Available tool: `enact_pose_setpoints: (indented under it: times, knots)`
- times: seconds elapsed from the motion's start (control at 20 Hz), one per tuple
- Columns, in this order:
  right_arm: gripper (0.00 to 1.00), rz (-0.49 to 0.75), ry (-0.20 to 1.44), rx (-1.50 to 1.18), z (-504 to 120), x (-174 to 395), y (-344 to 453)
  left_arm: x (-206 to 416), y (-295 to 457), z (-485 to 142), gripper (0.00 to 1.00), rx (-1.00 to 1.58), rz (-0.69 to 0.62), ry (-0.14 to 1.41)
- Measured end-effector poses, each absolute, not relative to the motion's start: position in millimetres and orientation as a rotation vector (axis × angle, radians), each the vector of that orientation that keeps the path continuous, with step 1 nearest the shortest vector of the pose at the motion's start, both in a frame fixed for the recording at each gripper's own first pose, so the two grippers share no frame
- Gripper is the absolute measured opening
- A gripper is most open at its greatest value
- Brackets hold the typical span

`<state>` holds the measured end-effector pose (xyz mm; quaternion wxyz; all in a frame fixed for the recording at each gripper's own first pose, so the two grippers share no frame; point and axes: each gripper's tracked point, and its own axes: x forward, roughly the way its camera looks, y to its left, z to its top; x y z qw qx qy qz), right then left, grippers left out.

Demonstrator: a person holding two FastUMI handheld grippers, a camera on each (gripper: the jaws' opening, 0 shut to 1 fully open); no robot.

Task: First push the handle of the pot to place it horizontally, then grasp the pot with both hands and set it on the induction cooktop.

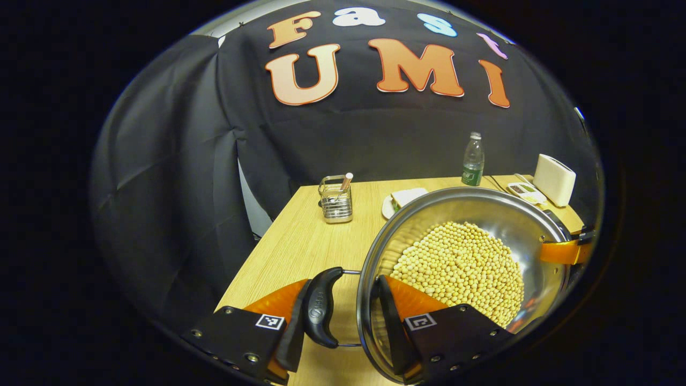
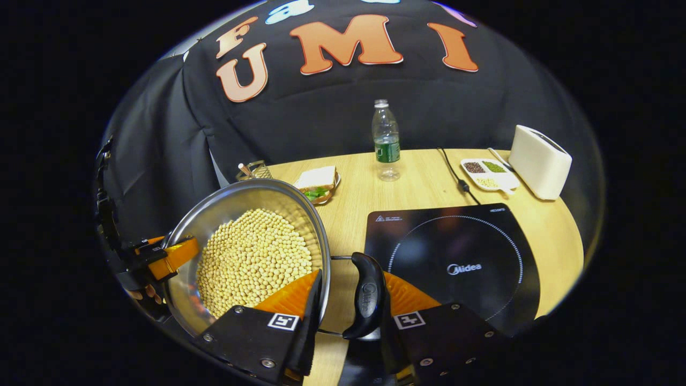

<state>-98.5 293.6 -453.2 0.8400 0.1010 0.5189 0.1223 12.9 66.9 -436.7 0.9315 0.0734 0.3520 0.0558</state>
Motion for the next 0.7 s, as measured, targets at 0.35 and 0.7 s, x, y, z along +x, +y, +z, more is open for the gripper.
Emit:
enact_pose_setpoints:
  times: [0.35, 0.7]
  knots:
    - [0.46, 0.219, 1.038, 0.233, -421.4, -92.1, 232.5, 15.7, 6.3, -395.0, 0.66, 0.175, 0.065, 0.660]
    - [0.49, 0.148, 1.007, 0.224, -408.6, -88.1, 169.2, 28.8, -58.6, -383.6, 0.66, 0.172, 0.002, 0.640]
